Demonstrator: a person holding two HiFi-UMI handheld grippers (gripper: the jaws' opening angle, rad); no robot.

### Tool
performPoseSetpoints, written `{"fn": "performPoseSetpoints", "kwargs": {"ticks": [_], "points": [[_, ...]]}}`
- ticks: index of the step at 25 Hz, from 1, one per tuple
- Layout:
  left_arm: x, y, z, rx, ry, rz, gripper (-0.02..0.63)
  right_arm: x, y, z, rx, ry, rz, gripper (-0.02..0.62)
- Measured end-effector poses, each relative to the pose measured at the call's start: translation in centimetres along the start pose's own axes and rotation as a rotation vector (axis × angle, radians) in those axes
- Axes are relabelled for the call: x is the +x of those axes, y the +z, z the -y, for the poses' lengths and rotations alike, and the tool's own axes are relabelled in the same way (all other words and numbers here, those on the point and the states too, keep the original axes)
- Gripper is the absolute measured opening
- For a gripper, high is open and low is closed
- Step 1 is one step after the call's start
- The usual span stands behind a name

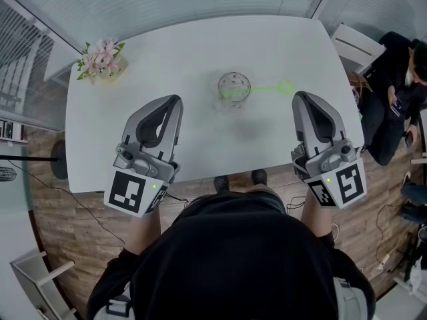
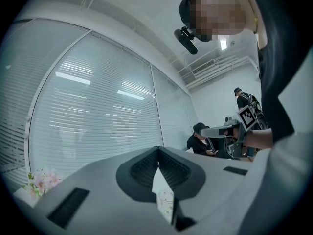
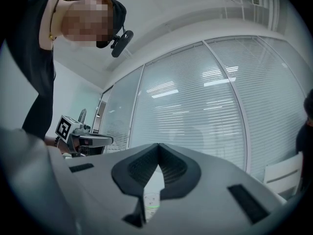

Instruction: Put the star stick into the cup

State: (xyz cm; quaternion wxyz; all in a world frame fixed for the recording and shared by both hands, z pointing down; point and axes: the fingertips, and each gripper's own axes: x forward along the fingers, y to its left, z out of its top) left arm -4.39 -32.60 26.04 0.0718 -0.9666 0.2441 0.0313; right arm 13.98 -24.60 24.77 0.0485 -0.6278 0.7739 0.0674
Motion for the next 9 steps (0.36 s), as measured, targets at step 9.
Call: {"fn": "performPoseSetpoints", "kwargs": {"ticks": [9], "points": [[-0.06,0.02,-0.25,0.002,0.0,0.0,0.011,0.03,0.14,-0.08,0.014,-0.004,0.009,0.005]]}}
